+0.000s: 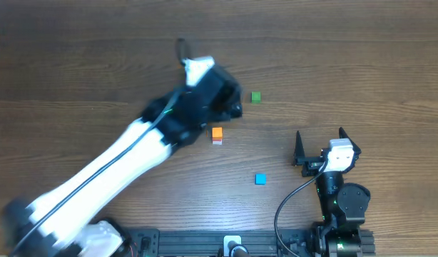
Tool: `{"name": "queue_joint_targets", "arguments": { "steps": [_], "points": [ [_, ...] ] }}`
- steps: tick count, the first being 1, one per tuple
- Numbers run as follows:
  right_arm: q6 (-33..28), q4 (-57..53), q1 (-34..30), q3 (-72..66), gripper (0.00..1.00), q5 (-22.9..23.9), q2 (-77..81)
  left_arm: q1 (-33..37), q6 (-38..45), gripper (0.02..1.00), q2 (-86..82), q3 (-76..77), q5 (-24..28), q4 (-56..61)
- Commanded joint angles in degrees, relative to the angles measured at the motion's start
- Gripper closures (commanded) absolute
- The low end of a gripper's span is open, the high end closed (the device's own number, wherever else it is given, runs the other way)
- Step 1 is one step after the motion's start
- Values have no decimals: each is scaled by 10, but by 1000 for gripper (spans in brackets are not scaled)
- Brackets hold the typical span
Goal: Stack Cubes
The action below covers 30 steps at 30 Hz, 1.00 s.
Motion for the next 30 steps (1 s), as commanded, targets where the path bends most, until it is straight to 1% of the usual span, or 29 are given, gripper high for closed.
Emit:
{"name": "queue_joint_targets", "arguments": {
  "steps": [1,2,3,8,12,14,19,22,26,30],
  "points": [
    [5,1,3,-4,9,-3,-4,55,58,18,-111,9,-53,27],
    [5,1,3,-4,7,-3,-4,93,68,20,-135,8,-38,30],
    [5,1,3,-4,9,-3,-4,148,71,20,-163,8,-23,33],
    [5,1,3,-4,7,-3,-4,259,152,18,-228,-5,28,66],
    [5,1,3,-4,7,-3,-4,320,201,20,-300,-68,51,125],
    [5,1,3,-4,7,-3,-4,343,215,20,-340,-115,69,160],
    [5,1,3,-4,7,-3,-4,402,233,20,-478,-305,132,296],
    [5,1,3,-4,7,-3,-4,432,260,20,-576,-433,166,369],
    [5,1,3,-4,9,-3,-4,445,297,23,-663,-536,173,407],
    [5,1,3,-4,9,-3,-4,450,345,20,-733,-614,173,418]
  ]
}}
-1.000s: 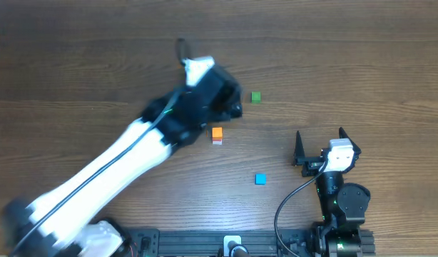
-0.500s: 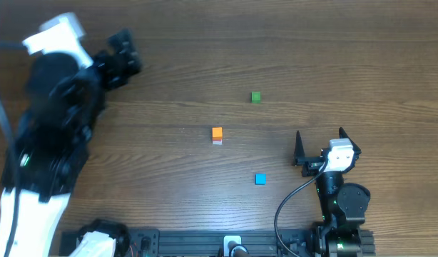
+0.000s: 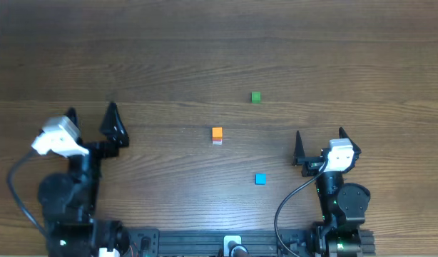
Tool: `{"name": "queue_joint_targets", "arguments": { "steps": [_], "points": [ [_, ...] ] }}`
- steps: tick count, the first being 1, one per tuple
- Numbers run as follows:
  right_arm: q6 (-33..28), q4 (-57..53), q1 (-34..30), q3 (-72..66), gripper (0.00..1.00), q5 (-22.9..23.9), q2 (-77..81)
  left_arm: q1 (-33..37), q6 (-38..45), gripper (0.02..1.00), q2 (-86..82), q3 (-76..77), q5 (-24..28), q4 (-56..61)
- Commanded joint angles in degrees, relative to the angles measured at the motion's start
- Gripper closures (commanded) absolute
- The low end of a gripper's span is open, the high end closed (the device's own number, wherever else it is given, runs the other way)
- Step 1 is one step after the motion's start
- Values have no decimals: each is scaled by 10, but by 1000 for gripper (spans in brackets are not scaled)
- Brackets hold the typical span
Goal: Stack Cubes
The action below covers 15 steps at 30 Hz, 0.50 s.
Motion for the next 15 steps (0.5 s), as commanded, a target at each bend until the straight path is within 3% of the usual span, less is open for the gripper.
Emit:
{"name": "queue_joint_targets", "arguments": {
  "steps": [1,5,15],
  "points": [
    [5,1,3,-4,9,-3,-4,9,84,20,-77,-83,20,14],
    [5,1,3,-4,9,-3,-4,23,163,20,-132,-136,41,17],
    [5,1,3,-4,9,-3,-4,30,198,18,-191,-188,49,17]
  ]
}}
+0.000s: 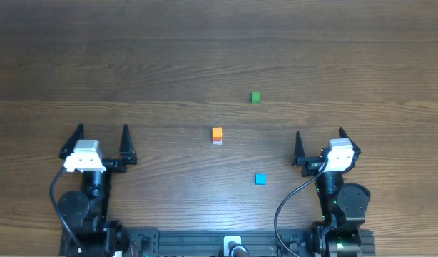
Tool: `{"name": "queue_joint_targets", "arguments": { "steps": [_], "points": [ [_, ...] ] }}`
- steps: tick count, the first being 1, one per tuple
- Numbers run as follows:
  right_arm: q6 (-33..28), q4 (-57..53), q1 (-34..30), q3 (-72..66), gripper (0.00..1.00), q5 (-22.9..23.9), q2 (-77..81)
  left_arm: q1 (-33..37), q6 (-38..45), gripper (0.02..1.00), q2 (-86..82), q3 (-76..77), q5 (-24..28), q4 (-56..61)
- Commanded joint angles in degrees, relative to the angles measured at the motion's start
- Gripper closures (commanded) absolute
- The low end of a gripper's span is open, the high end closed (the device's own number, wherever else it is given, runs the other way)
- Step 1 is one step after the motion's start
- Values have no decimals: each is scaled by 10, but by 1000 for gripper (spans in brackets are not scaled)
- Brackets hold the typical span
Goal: Stack Cubes
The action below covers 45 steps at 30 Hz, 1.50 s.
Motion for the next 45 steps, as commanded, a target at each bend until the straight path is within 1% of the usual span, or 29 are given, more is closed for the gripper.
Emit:
{"name": "queue_joint_targets", "arguments": {
  "steps": [1,7,11,43,45],
  "points": [
    [6,1,3,-4,9,-3,-4,0,29,20,-10,-18,16,3],
    [6,1,3,-4,7,-3,-4,-17,29,18,-10,-36,16,3],
    [6,1,3,-4,7,-3,-4,-17,28,23,-10,-50,20,-14],
    [6,1,3,-4,7,-3,-4,-16,29,18,-8,-50,22,-13],
    [5,27,3,-4,7,2,-4,-16,29,18,-8,-50,22,-13]
  ]
}}
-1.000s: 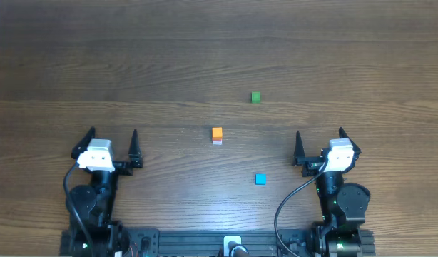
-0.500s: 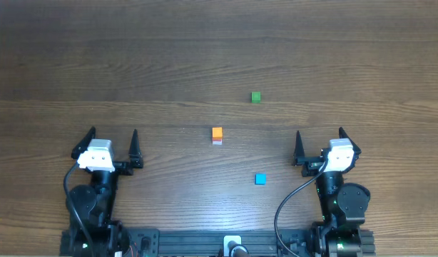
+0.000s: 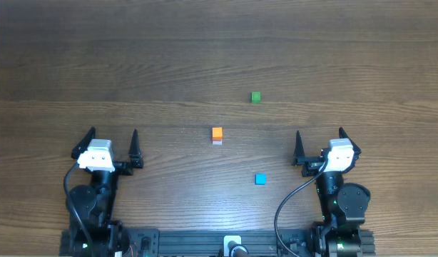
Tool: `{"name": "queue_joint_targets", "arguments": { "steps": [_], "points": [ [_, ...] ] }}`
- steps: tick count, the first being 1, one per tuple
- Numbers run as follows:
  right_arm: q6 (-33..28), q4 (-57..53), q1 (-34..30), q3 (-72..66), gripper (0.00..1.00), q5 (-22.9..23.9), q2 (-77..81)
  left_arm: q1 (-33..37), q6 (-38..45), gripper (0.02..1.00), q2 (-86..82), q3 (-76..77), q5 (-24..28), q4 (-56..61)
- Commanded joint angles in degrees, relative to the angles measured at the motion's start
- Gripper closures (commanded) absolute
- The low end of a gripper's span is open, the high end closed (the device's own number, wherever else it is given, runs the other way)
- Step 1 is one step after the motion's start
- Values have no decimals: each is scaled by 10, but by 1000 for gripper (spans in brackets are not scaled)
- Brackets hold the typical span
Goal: Stack Cubes
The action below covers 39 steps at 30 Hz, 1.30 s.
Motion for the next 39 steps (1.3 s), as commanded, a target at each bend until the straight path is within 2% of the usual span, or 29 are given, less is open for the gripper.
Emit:
{"name": "queue_joint_targets", "arguments": {
  "steps": [1,5,11,17,21,25,29,32,35,39],
  "points": [
    [6,35,3,-4,7,-2,-4,-2,10,18,-4,-3,10,1],
    [15,48,3,-4,7,-62,-4,-2,10,18,-4,-3,10,1],
    [46,75,3,24,7,-103,45,-2,10,18,-4,-3,10,1],
    [46,72,3,158,7,-150,216,-2,10,18,-4,-3,10,1],
    [44,11,3,291,9,-173,366,-2,10,18,-4,-3,10,1],
    [44,-96,7,425,7,-172,502,-2,10,20,-4,-3,10,1],
    [44,-212,36,552,9,-167,635,-2,10,18,-4,-3,10,1],
    [49,-285,83,631,7,-121,728,-2,10,18,-4,-3,10,1],
    [85,-332,130,683,9,-61,799,-2,10,18,-4,-3,10,1],
    [137,-370,177,735,7,-30,886,-2,10,18,-4,-3,10,1]
  ]
}}
